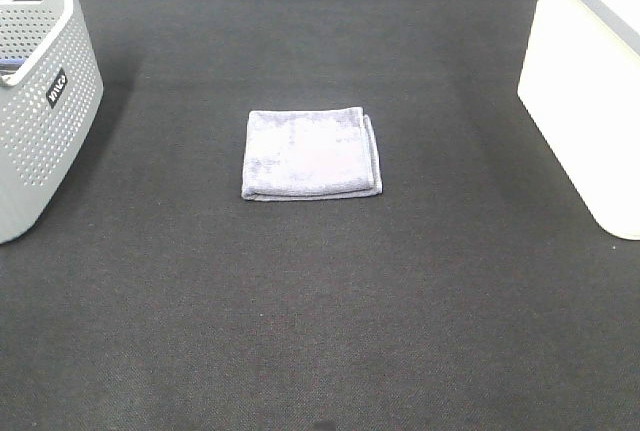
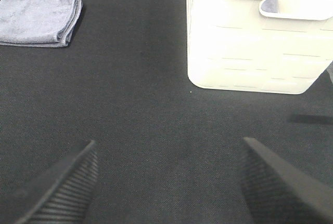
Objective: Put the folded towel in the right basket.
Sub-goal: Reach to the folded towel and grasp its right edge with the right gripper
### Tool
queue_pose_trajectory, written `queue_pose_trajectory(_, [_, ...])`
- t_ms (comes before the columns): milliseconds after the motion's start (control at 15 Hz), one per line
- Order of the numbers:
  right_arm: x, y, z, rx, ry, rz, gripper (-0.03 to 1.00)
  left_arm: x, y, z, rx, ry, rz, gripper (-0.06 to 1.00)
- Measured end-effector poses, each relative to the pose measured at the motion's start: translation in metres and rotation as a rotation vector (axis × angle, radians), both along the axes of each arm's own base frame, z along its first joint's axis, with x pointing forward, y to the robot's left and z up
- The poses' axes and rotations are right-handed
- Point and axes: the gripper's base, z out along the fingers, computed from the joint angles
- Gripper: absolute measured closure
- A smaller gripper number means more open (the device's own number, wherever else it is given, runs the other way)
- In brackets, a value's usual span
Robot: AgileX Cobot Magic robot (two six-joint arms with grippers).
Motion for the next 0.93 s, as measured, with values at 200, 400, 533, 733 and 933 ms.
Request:
queue_pose_trajectory(200, [0.000,0.000,0.000,0.000,0.000,0.000,0.26,0.000,0.000,0.000,0.000,0.000,0.000,-0.03])
queue_pose_trajectory(400, [0.000,0.000,0.000,0.000,0.000,0.000,0.26,0.000,0.000,0.000,0.000,0.000,0.000,-0.03])
queue_pose_trajectory(533, [0.000,0.000,0.000,0.000,0.000,0.000,0.26,0.000,0.000,0.000,0.000,0.000,0.000,-0.03])
queue_pose_trajectory(733, [0.002,0.000,0.005,0.001,-0.021,-0.001,0.26,0.000,0.000,0.000,0.000,0.000,0.000,-0.03])
queue_pose_trajectory(933, [0.022,0.000,0.037,0.008,-0.046,-0.006,0.26,0.000,0.000,0.000,0.000,0.000,0.000,-0.03])
